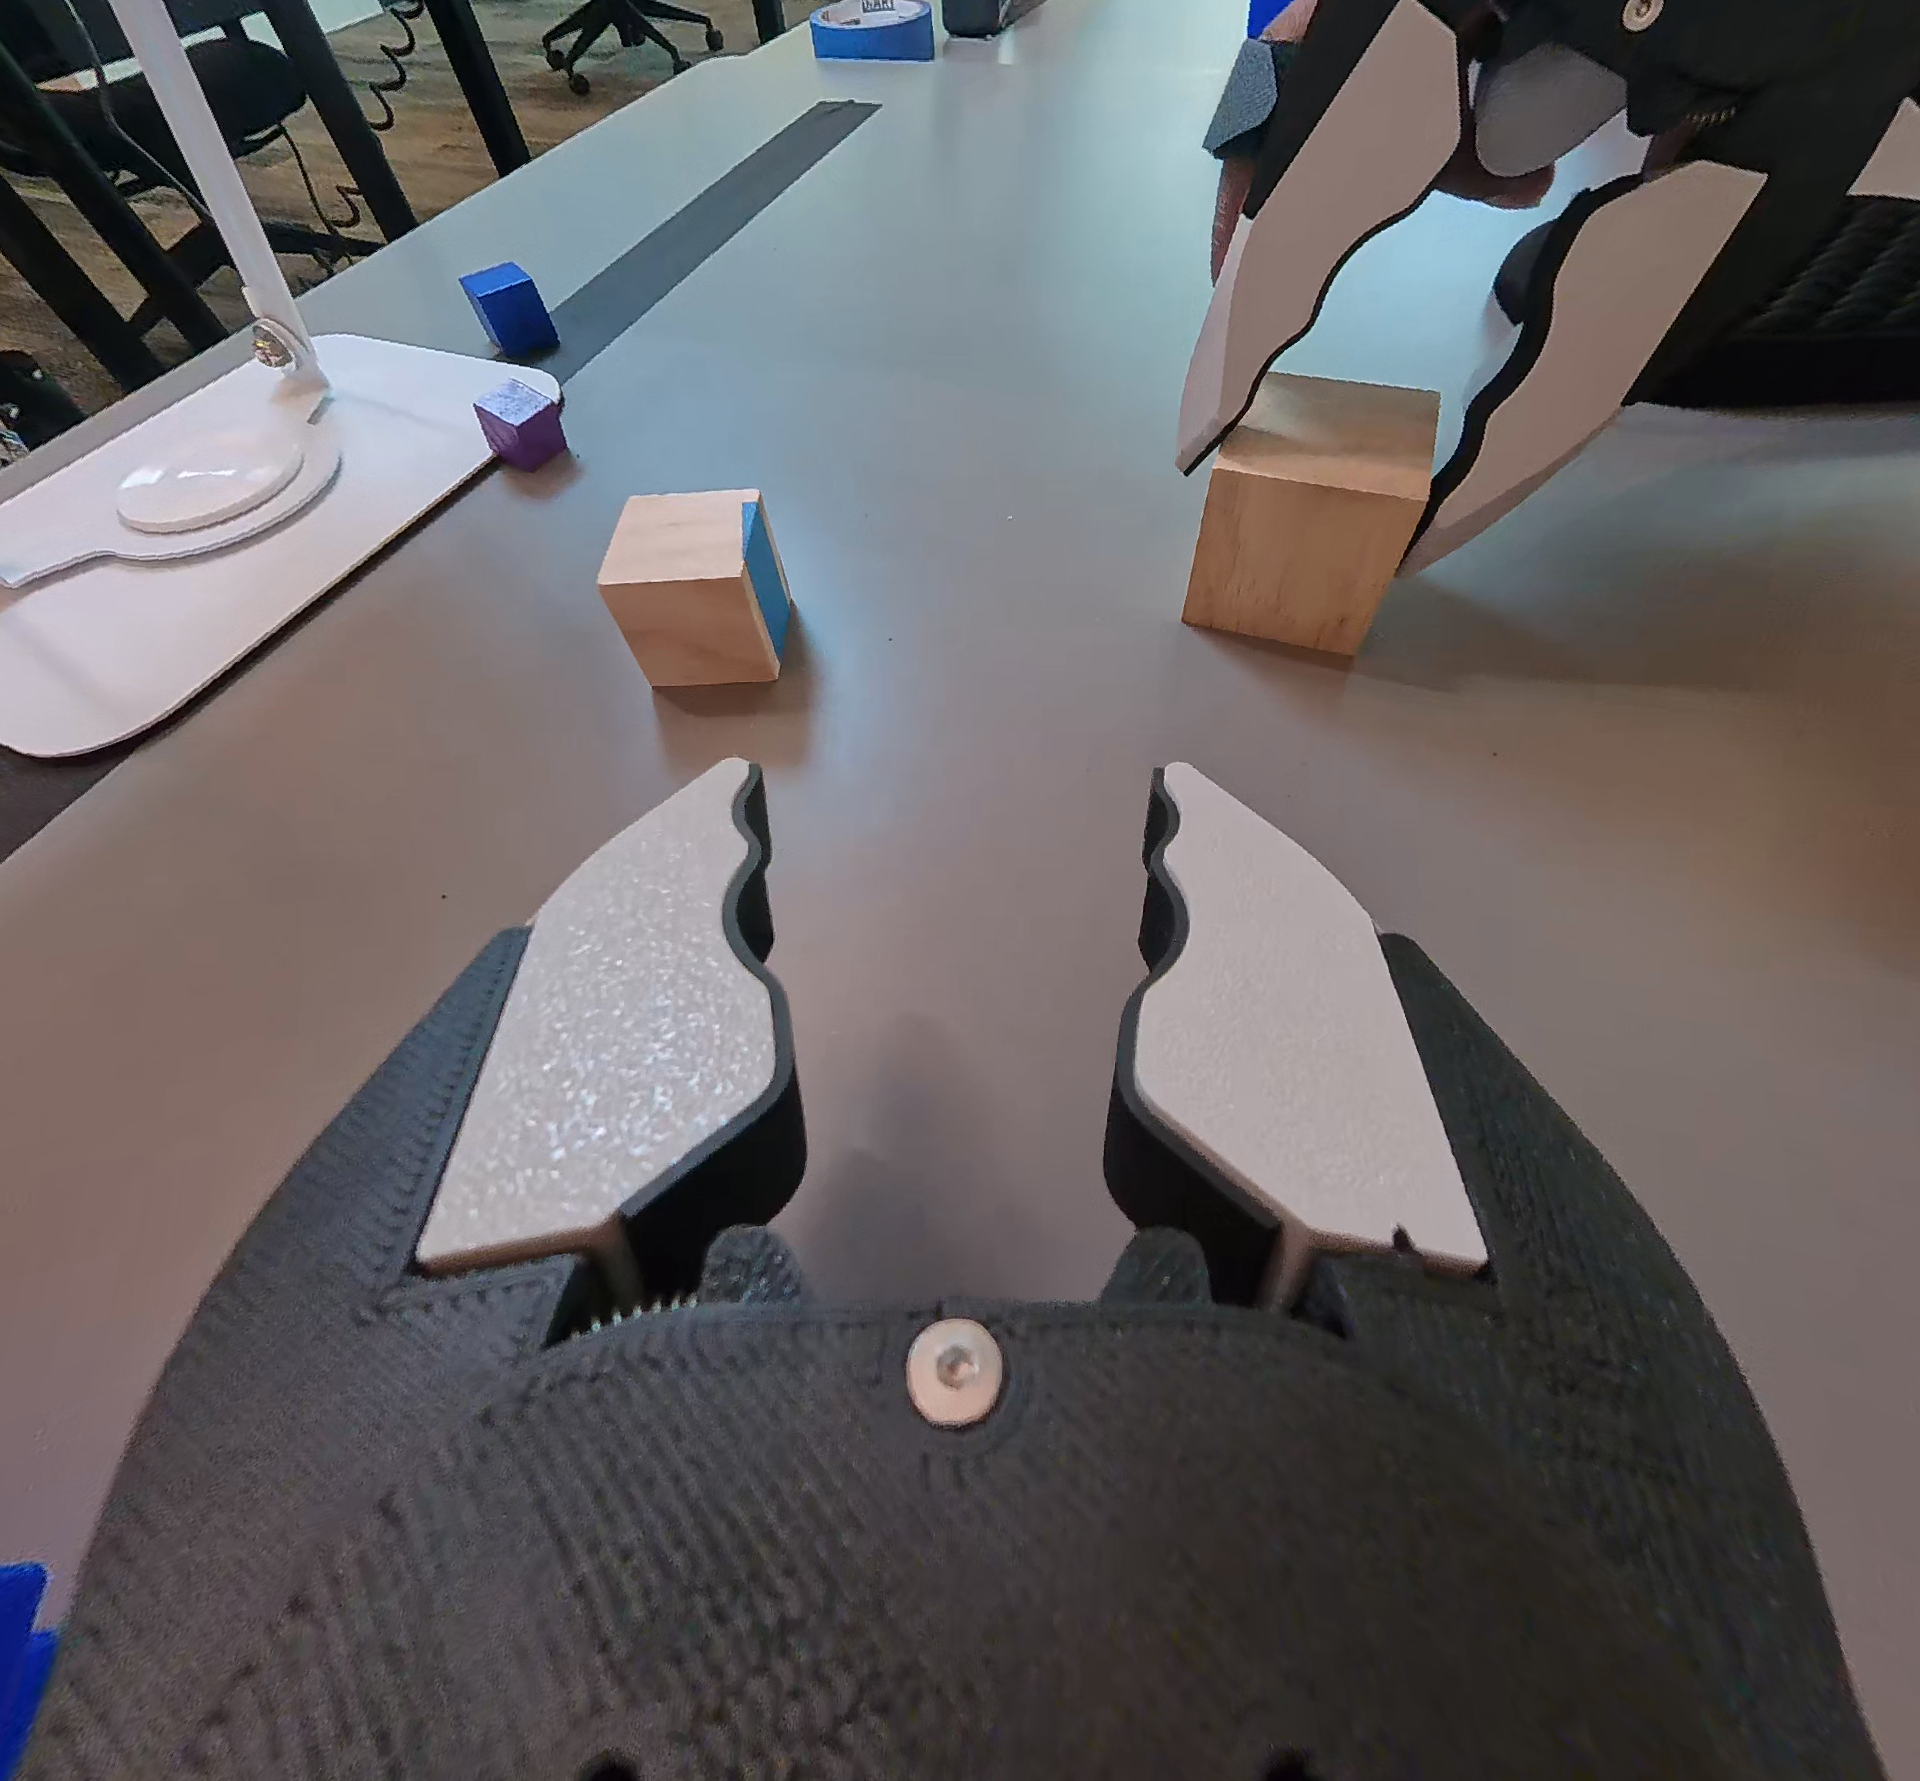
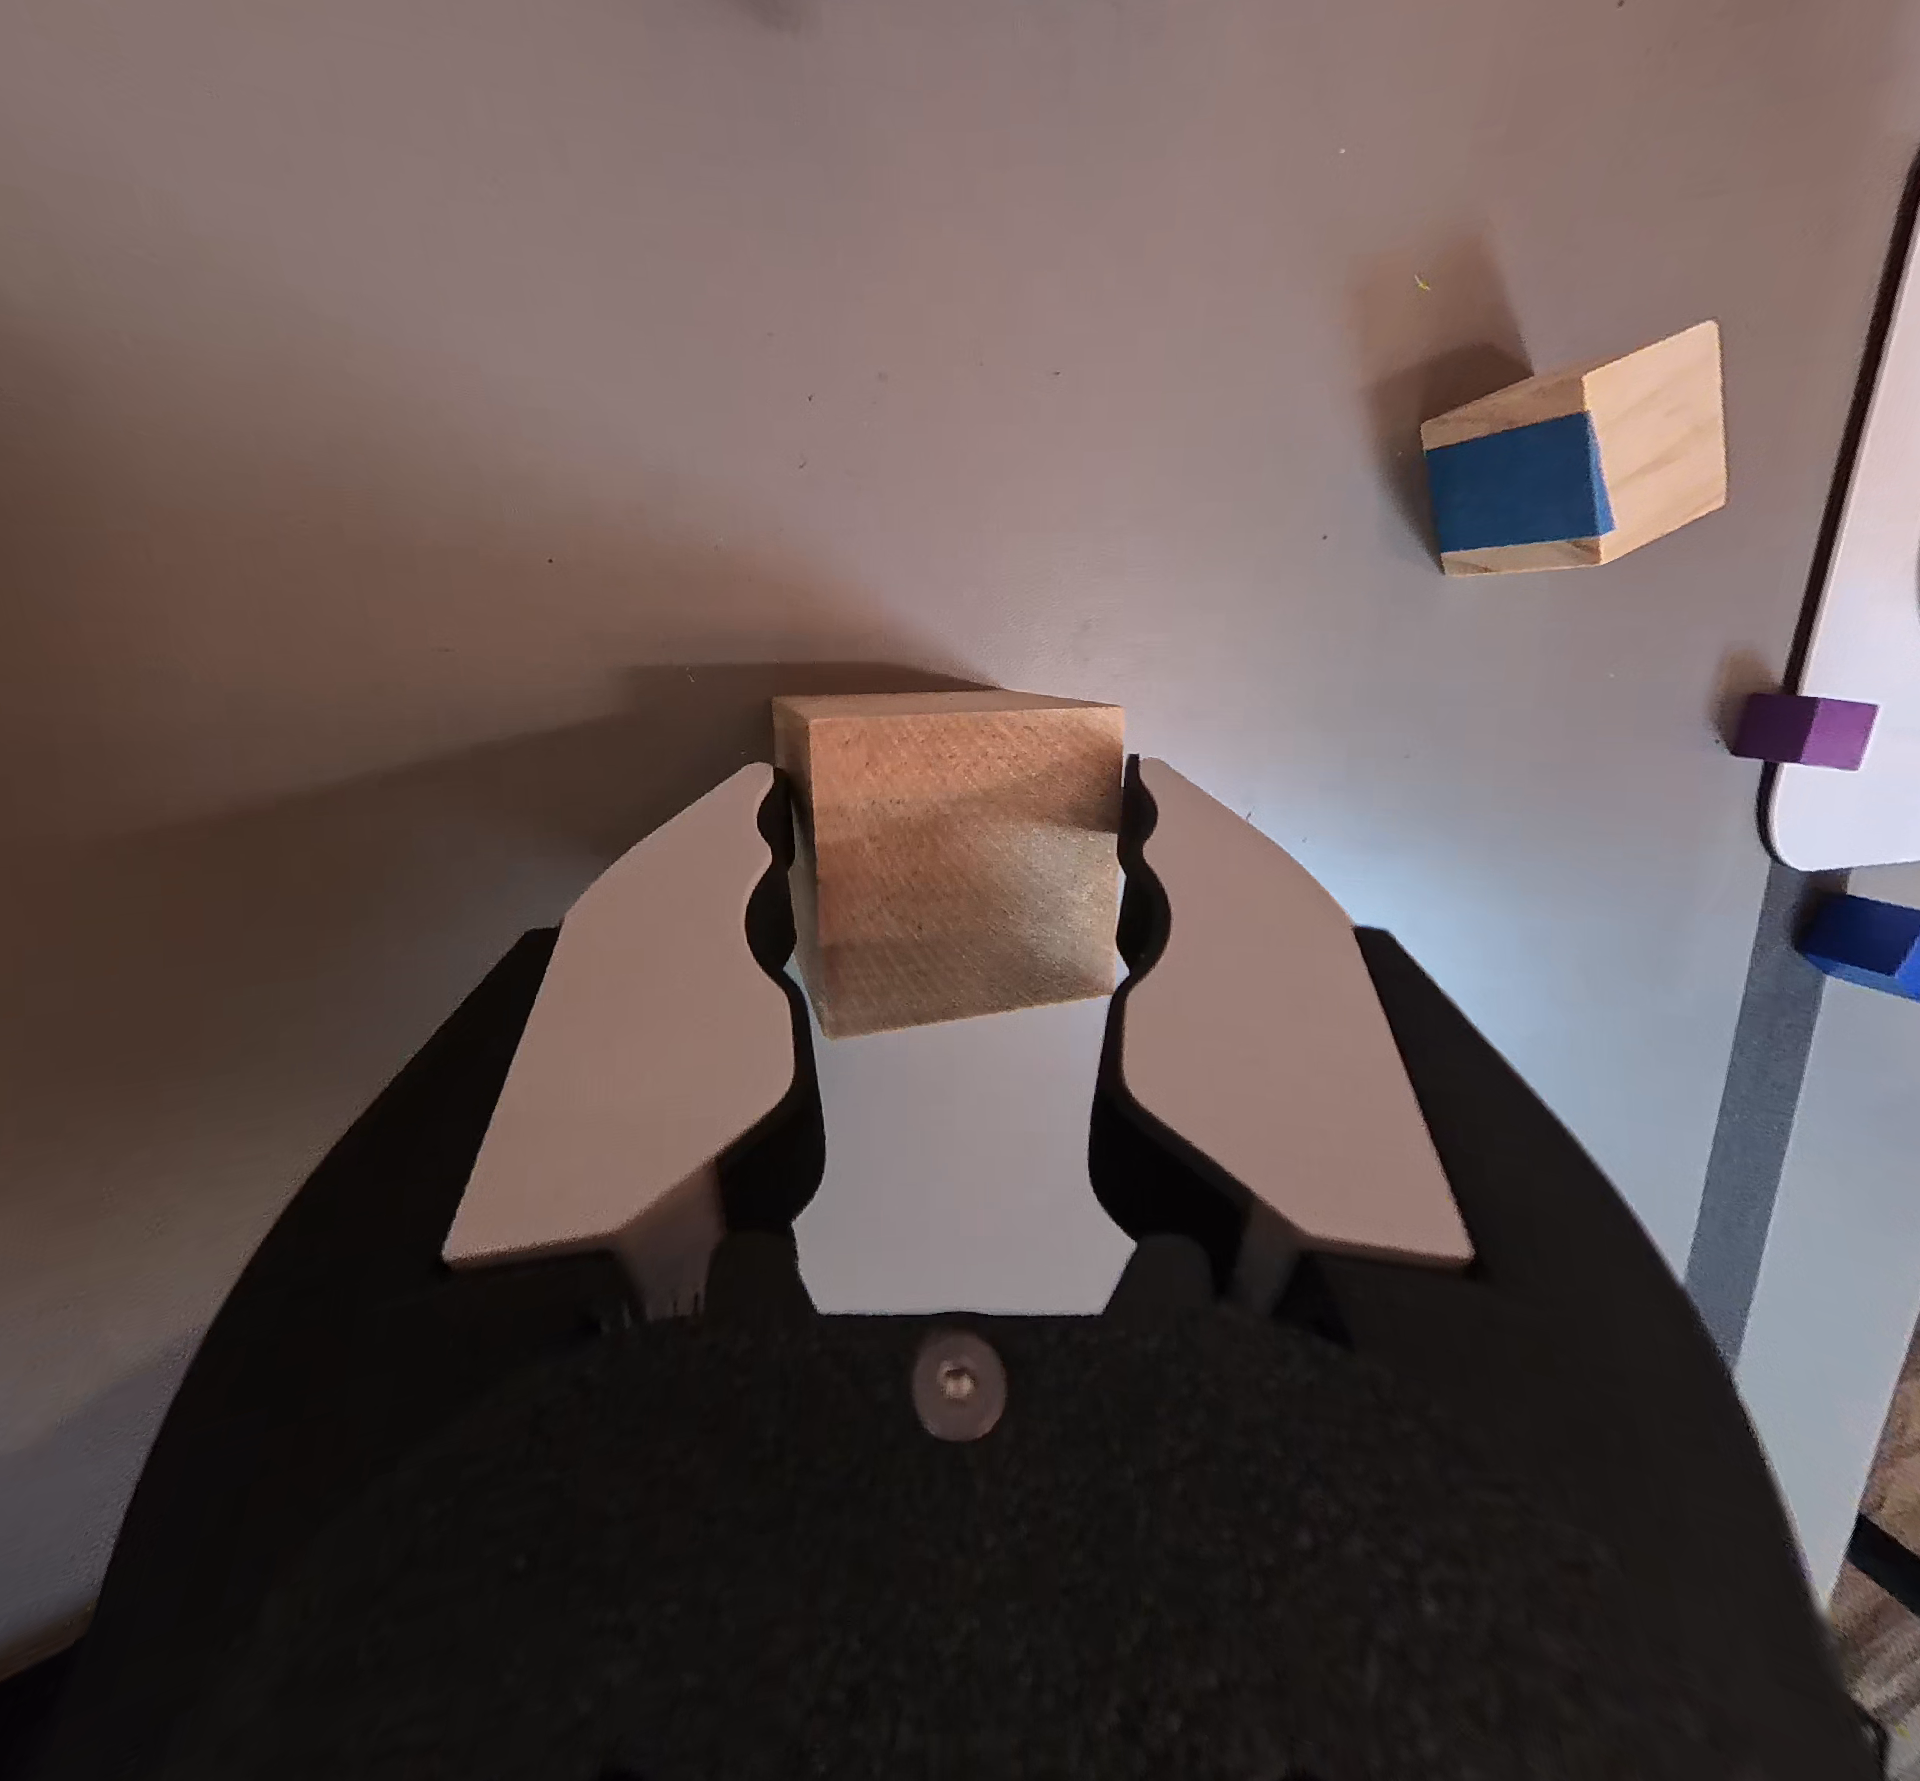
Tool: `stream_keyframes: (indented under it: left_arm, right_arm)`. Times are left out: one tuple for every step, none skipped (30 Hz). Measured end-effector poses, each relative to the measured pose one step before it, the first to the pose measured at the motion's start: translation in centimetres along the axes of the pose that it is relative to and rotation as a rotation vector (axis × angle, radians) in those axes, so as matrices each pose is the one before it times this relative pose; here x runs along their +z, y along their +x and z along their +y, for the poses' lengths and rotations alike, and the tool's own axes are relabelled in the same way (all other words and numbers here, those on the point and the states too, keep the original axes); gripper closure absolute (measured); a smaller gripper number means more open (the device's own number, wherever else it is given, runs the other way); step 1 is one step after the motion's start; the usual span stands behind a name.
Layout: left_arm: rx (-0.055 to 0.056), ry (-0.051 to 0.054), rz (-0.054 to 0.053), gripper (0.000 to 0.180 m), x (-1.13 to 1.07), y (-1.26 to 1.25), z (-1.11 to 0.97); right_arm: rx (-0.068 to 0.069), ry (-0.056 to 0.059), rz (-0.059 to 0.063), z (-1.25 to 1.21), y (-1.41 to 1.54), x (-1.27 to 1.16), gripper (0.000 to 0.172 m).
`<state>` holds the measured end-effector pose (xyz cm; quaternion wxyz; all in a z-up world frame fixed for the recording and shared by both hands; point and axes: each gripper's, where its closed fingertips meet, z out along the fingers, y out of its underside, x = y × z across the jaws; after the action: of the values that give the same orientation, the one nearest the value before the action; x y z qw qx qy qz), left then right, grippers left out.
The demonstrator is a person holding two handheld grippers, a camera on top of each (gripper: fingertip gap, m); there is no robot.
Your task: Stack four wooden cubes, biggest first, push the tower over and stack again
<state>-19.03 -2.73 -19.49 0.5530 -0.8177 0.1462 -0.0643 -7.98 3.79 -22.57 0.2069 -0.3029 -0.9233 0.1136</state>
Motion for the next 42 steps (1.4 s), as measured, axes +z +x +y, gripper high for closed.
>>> stream_keyframes:
  left_arm:
    - [-0.0009,0.0000,0.0008,0.111,-0.014,0.001,0.006]
    - [-0.0022,0.0018,0.0004,0.111,-0.025,0.001,-0.018]
    - [-0.0016,0.0033,-0.0004,0.111,-0.038,0.001,-0.050]
    - [-0.0006,0.0034,-0.0013,0.111,-0.028,-0.020,-0.055]
    - [-0.0009,0.0034,0.0001,0.111,-0.033,0.008,-0.075]
    - [0.0004,0.0018,0.0013,0.111,-0.023,0.018,-0.063]
    - [0.0039,-0.0008,0.0003,0.111,-0.029,0.027,-0.037]
    - [0.0058,-0.0018,-0.0010,0.111,-0.030,0.015,-0.028]
    - [0.0039,0.0006,-0.0008,0.111,-0.037,0.029,-0.061]
    - [-0.0003,0.0047,0.0010,0.111,-0.038,0.034,-0.120]
    - [-0.0019,0.0053,0.0017,0.111,-0.018,0.040,-0.133]
    - [-0.0007,0.0032,0.0014,0.111,0.002,0.034,-0.077]
    - [0.0017,-0.0008,0.0019,0.111,0.016,0.065,-0.013]
    - [0.0039,-0.0034,0.0006,0.111,0.019,0.050,0.034]
    - [0.0054,-0.0036,-0.0005,0.111,0.014,0.056,0.024]
    - [0.0052,-0.0024,-0.0009,0.111,0.008,0.063,-0.009]
    - [0.0044,-0.0018,-0.0006,0.111,0.019,0.060,-0.019]
    - [0.0046,-0.0028,-0.0008,0.111,0.015,0.057,0.003]
    - [0.0054,-0.0037,-0.0019,0.111,0.004,0.009,0.029]
    - [0.0050,-0.0044,-0.0016,0.111,0.014,-0.004,0.066]
    - [0.0042,-0.0055,-0.0007,0.111,0.002,-0.013,0.095]
    - [0.0036,-0.0052,-0.0010,0.112,-0.002,-0.031,0.095]
    - [0.0024,-0.0029,0.0006,0.112,-0.006,-0.029,0.067]
    - [0.0016,-0.0026,0.0029,0.112,0.012,0.014,0.065]
    - [0.0026,-0.0037,0.0021,0.112,0.001,-0.003,0.070]
    - [0.0037,-0.0027,0.0021,0.112,0.003,-0.013,0.049]
    - [0.0034,-0.0029,0.0029,0.112,0.007,-0.005,0.039]
    - [0.0027,-0.0033,0.0025,0.113,-0.001,-0.023,0.048]
    - [0.0024,-0.0027,0.0022,0.113,0.009,-0.014,0.048]
    - [0.0021,-0.0025,0.0015,0.113,0.008,-0.026,0.069]
    - [0.0012,-0.0022,0.0003,0.114,0.011,-0.043,0.077]
    - [-0.0007,-0.0005,0.0011,0.114,-0.006,-0.042,0.059]
    - [-0.0027,0.0002,0.0014,0.114,0.005,-0.036,0.050]
    - [-0.0028,-0.0001,0.0011,0.115,-0.006,-0.036,0.057]
    - [-0.0018,-0.0003,0.0007,0.115,-0.002,-0.036,0.032]
    - [-0.0008,-0.0003,0.0009,0.115,-0.005,-0.018,0.032]
    - [-0.0001,-0.0004,0.0000,0.115,0.005,-0.020,0.015]
    - [0.0001,-0.0001,-0.0003,0.115,-0.003,-0.013,0.004]
    - [-0.0001,-0.0004,0.0004,0.115,0.004,0.016,0.012]
    - [0.0003,-0.0004,-0.0006,0.115,0.001,0.023,0.011]
    - [0.0004,-0.0006,-0.0018,0.115,-0.011,0.023,0.027]
    - [-0.0003,-0.0010,-0.0023,0.116,-0.011,0.000,0.033]
  right_arm:
    - [-0.0062,0.0005,-0.0011,-0.014,0.007,0.010,0.111]
    - [-0.0028,0.0013,-0.0011,-0.011,-0.001,0.005,0.111]
    - [0.0002,0.0014,-0.0011,0.006,0.002,0.007,0.111]
    - [0.0015,0.0009,-0.0014,0.000,0.003,-0.009,0.111]
    - [0.0047,0.0012,-0.0039,-0.028,-0.009,-0.039,0.111]
    - [0.0112,0.0114,-0.0077,-0.192,0.020,-0.162,0.107]
    - [0.0169,0.0267,-0.0123,-0.465,0.135,-0.422,0.103]
    - [0.0243,0.0399,-0.0120,-0.749,0.377,-0.715,0.101]
    - [0.0310,0.0448,-0.0037,-0.980,0.720,-0.918,0.100]
    - [0.0312,0.0402,0.0052,-1.112,1.025,-0.941,0.100]
    - [0.0213,0.0292,0.0074,-1.139,1.156,-0.806,0.099]
    - [0.0053,0.0137,0.0085,-1.034,1.196,-0.564,0.099]
    - [-0.0173,0.0003,0.0181,-0.858,1.310,-0.279,0.101]
    - [-0.0421,-0.0141,0.0221,-0.557,1.323,0.034,0.105]
    - [-0.0502,-0.0286,0.0179,-0.181,1.245,0.349,0.107]
    - [-0.0412,-0.0322,0.0059,0.051,1.084,0.638,0.108]
    - [-0.0283,-0.0267,-0.0092,0.126,0.821,0.851,0.110]
    - [-0.0190,-0.0231,-0.0156,0.176,0.641,0.974,0.112]
    - [-0.0167,-0.0246,-0.0153,0.248,0.526,1.044,0.113]
    - [-0.0164,-0.0237,-0.0121,0.254,0.476,1.038,0.113]
    - [-0.0147,-0.0184,-0.0094,0.201,0.411,1.016,0.113]
    - [-0.0100,-0.0144,-0.0121,0.173,0.302,0.985,0.113]
    - [-0.0059,-0.0102,-0.0142,0.154,0.208,0.942,0.113]
    - [-0.0029,-0.0075,-0.0164,0.138,0.120,0.918,0.113]
    - [0.0001,-0.0108,-0.0195,0.194,0.039,0.881,0.112]
    - [0.0000,-0.0118,-0.0160,0.205,0.066,0.855,0.111]
    - [-0.0015,-0.0085,-0.0102,0.143,0.103,0.762,0.111]
    - [0.0001,-0.0049,-0.0092,0.058,0.091,0.681,0.110]
    - [0.0010,0.0007,-0.0085,-0.045,0.057,0.554,0.109]
    - [-0.0001,0.0055,-0.0072,-0.128,0.021,0.457,0.111]
    - [-0.0015,0.0036,-0.0080,-0.100,-0.037,0.352,0.117]
    - [-0.0049,0.0020,-0.0001,-0.062,0.014,0.200,0.122]
    - [-0.0077,0.0033,-0.0037,-0.056,-0.037,-0.005,0.123]
    - [0.0053,0.0050,-0.0068,-0.077,-0.046,-0.155,0.124]
    - [0.0118,0.0115,-0.0027,-0.144,-0.019,-0.291,0.124]
    - [0.0087,0.0145,0.0022,-0.174,-0.040,-0.438,0.124]
    - [0.0087,0.0124,0.0042,-0.160,-0.097,-0.579,0.124]
    - [0.0143,0.0087,0.0032,-0.145,-0.214,-0.710,0.124]
    - [0.0219,0.0011,0.0046,-0.060,-0.302,-0.795,0.124]
    - [0.0283,-0.0113,0.0088,0.092,-0.375,-0.857,0.124]
    - [0.0270,-0.0144,0.0088,0.201,-0.524,-0.896,0.124]
    - [0.0229,-0.0123,0.0076,0.251,-0.682,-0.922,0.124]
